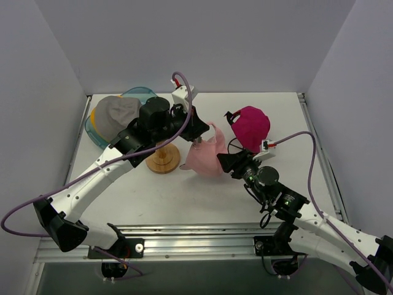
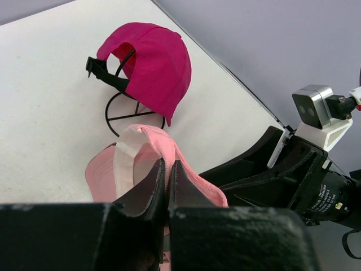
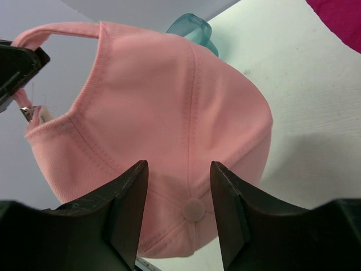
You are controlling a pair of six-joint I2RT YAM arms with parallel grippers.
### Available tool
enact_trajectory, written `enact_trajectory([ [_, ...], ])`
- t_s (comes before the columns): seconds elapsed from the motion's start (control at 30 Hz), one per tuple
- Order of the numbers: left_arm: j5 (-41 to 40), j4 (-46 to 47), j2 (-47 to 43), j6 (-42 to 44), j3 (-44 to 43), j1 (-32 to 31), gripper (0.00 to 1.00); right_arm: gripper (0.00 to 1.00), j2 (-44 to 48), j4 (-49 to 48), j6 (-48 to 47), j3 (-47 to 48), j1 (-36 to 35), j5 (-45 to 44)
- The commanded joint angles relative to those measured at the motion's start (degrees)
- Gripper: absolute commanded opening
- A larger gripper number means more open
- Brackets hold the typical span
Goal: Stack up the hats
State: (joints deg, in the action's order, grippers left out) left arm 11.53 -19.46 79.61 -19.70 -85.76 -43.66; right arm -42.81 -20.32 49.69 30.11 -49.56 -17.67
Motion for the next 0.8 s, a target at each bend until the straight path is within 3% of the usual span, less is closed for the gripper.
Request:
enact_trajectory([
  [0.0,-3.6,3.6,-1.5,1.4,-3.1,-0.7,0.02,0.44,-0.4,-0.4,0.7,-1.0,-0.4,-3.0],
  [0.4,-10.9,5.1,-3.9,2.4,-0.3,-2.1,0.02,0.39,-1.9,-2.7,1.5,-2.2,-0.7,-2.3],
  [0.77,-10.1,7.8,-4.6,1.8,0.9,-2.8,0.02,0.33,-2.1,-7.3,1.4,-2.7,-0.8,-1.8],
])
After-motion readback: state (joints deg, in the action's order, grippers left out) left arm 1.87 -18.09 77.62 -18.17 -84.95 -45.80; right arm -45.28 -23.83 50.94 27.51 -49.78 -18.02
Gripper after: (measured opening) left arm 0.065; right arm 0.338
